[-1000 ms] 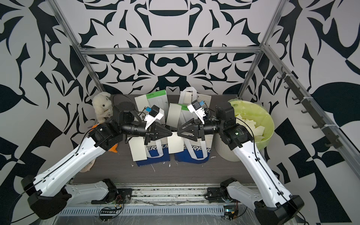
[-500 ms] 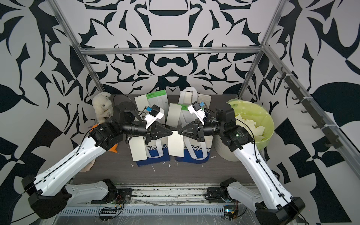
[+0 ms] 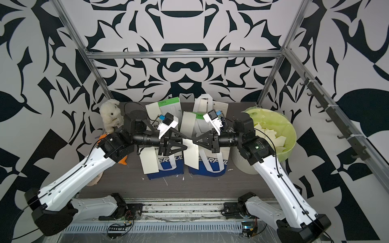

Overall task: Shred takeout receipts and throw away
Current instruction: Shred the takeout receipt.

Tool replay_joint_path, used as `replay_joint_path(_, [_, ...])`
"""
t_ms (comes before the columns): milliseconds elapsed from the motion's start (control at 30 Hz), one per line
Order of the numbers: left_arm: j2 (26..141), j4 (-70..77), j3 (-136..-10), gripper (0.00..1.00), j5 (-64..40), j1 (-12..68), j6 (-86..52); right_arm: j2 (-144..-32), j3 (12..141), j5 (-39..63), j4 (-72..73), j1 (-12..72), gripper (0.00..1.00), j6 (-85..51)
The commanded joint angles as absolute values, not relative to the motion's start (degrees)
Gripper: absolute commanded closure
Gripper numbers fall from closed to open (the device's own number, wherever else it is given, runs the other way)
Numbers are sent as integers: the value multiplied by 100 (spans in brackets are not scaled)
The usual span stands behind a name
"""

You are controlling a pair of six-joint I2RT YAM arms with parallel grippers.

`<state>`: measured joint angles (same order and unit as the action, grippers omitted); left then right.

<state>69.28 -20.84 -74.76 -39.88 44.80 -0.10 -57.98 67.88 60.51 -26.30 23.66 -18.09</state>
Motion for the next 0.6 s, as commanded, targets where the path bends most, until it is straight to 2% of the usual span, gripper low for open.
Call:
replay_joint_path(0, [7068, -1862, -7609, 40, -3975, 4507, -51, -5695, 6936, 5994, -2549, 2421, 100, -1796])
replay_joint_path(200, [7216, -1833, -7752, 44, -3990, 4525, -59, -5687, 6987, 5994, -2629, 2501, 100, -1724])
replay_joint_path(400, [7139, -1467, -7622, 55, -4137, 4526, -223, -5652, 7014, 5891, -2707, 2513, 100, -1667])
replay_joint_path(567, [7101, -1453, -7581, 74, -4166, 4535, -264, -5651, 7031, 5836, -2728, 2512, 100, -1668])
